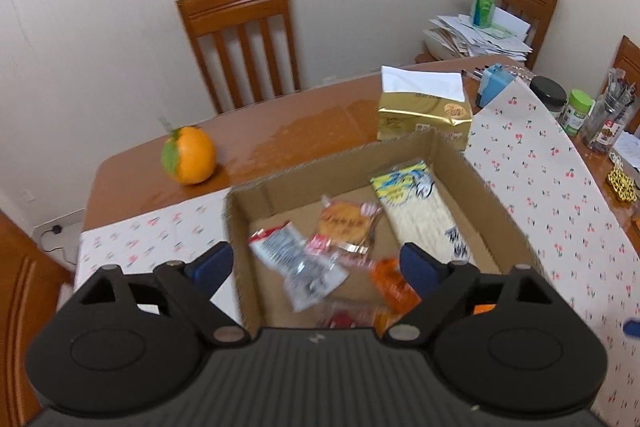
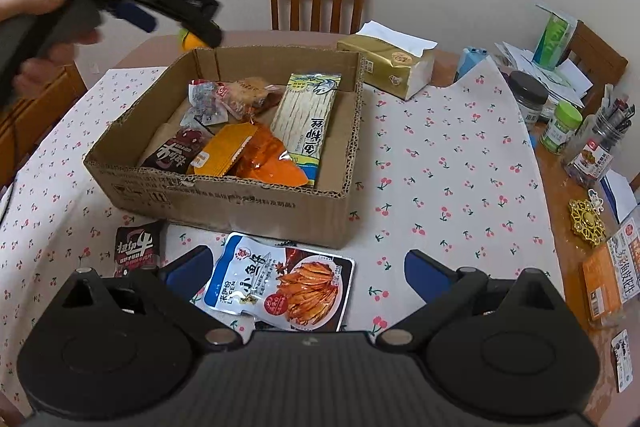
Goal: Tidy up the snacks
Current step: 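Move the left gripper to the black beef-snack packet while the right gripper approaches the blue fish-snack packet, then grasp the black beef-snack packet with the left gripper while the right gripper grasps the fish-snack packet, then carry the black packet into the box with the left gripper while the right gripper carries the fish packet in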
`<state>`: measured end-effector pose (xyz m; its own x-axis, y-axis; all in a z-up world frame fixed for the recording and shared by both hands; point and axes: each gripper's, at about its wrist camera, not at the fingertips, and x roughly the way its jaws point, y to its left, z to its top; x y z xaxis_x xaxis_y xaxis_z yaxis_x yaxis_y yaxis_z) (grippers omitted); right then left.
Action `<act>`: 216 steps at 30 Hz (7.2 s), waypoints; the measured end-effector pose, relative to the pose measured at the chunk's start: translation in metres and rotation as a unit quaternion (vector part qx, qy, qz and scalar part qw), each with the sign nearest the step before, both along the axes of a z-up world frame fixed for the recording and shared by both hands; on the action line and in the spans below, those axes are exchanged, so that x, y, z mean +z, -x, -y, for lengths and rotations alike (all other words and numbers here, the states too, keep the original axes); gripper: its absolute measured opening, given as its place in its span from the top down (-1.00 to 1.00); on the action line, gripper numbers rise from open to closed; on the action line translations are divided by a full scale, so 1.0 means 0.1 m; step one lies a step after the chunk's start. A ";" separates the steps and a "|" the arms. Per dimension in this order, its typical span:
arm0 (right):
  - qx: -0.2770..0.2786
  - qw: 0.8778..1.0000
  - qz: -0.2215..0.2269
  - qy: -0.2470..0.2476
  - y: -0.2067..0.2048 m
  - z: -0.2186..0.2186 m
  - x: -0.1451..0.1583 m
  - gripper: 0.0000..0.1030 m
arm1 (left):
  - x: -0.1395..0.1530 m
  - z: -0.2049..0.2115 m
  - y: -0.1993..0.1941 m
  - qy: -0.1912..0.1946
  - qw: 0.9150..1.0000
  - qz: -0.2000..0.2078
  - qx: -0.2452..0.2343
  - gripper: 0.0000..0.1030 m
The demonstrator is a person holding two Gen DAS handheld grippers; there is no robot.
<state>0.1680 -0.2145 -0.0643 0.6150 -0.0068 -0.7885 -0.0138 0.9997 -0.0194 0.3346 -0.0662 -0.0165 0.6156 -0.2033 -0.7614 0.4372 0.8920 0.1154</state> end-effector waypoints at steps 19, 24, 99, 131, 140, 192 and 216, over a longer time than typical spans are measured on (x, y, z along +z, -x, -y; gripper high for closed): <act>0.036 0.996 -0.070 -0.039 -0.24 0.11 -0.64 -1.00 | -0.63 -0.69 1.12 0.023 0.988 -0.080 0.128 -0.85; 0.039 0.993 -0.087 -0.071 -0.34 0.18 -0.76 -1.00 | -0.72 -0.67 1.20 0.018 0.987 -0.087 0.134 -0.85; 0.268 0.959 -0.094 0.009 -0.30 -0.54 -0.75 -0.95 | -1.33 -0.35 1.04 0.022 0.991 -0.104 0.076 0.08; 0.259 0.963 -0.070 0.038 -0.24 -0.66 -0.66 -0.51 | -1.17 -0.50 1.17 0.015 0.992 -0.113 0.051 0.11; 0.232 0.968 -0.090 0.031 -0.30 -0.63 -0.80 -0.63 | -1.17 -0.51 1.20 0.019 0.992 -0.116 0.049 0.11; 0.155 0.988 0.005 0.000 -0.74 -0.37 0.41 -0.50 | -0.50 -0.78 1.10 0.038 0.996 -0.022 0.082 -0.82; 0.119 0.993 0.010 0.000 -1.75 -0.89 0.23 -0.90 | -0.58 -1.29 1.74 0.020 0.991 -0.028 0.127 -0.82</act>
